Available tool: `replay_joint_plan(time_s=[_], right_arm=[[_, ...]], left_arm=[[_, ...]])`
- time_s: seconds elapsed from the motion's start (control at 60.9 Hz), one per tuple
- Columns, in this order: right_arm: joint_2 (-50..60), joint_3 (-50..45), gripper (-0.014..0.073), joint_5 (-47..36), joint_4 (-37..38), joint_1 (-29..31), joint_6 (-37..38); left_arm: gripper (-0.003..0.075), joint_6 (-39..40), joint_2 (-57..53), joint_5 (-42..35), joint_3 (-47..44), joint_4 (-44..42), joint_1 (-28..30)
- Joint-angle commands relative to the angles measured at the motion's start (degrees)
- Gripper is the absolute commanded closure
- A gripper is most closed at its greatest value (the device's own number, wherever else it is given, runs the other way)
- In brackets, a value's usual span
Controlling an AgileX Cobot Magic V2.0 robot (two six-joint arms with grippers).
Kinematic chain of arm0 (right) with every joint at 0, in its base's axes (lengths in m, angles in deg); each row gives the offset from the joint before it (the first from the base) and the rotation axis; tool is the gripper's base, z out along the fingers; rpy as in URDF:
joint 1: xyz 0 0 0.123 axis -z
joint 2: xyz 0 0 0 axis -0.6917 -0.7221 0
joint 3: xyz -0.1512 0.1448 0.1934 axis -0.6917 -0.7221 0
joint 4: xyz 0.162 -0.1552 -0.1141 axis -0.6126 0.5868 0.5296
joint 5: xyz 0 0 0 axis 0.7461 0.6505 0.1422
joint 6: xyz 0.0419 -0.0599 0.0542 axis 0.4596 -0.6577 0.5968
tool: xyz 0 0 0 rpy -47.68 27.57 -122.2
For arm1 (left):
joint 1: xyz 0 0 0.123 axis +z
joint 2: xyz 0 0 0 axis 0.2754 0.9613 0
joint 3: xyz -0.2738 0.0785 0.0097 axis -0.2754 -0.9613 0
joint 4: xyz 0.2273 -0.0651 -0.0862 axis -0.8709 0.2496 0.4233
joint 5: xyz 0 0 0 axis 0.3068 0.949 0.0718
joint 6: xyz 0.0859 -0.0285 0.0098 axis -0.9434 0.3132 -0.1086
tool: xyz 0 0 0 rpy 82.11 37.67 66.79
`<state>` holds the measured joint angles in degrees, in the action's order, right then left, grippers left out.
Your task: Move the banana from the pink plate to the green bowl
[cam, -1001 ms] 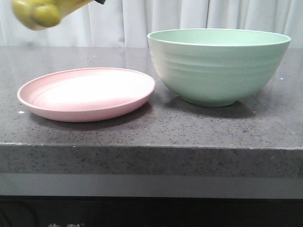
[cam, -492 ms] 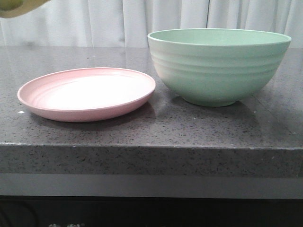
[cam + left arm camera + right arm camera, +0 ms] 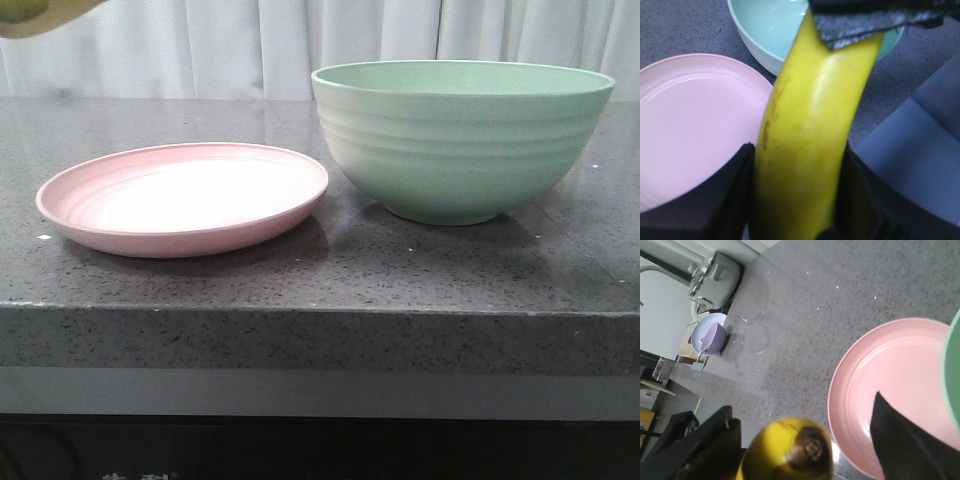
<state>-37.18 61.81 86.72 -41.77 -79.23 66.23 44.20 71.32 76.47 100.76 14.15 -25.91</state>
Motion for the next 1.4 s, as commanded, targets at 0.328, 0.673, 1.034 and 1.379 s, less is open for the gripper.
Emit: replay_joint_plan(time_s=[0.328,0.673,1.034,1.379], right_arm=[[-1.98,2.34,0.0239,4.79,-25.88,-0.03,-19.24],[-5.29,2.34,0.0507,10.64,-38.18,-0.03,-30.09],[-5.29,3.25,0.0526,15.68,-32.11,7.32,-32.85],[-5.49,16.49,0.0526,22.44,-13.53,26.68,-33.01]], left_arm=[[0.0635,0.03,-1.47,-4.18,1.74,1.10,-0.52],[0.0570,0.03,-1.47,-3.96,1.74,1.10,-0.52],[0.0170,0.03,-1.61,-4.86,1.74,-3.90,0.52],[0.0171,1.53,-4.03,-4.79,1.74,-3.77,5.48]])
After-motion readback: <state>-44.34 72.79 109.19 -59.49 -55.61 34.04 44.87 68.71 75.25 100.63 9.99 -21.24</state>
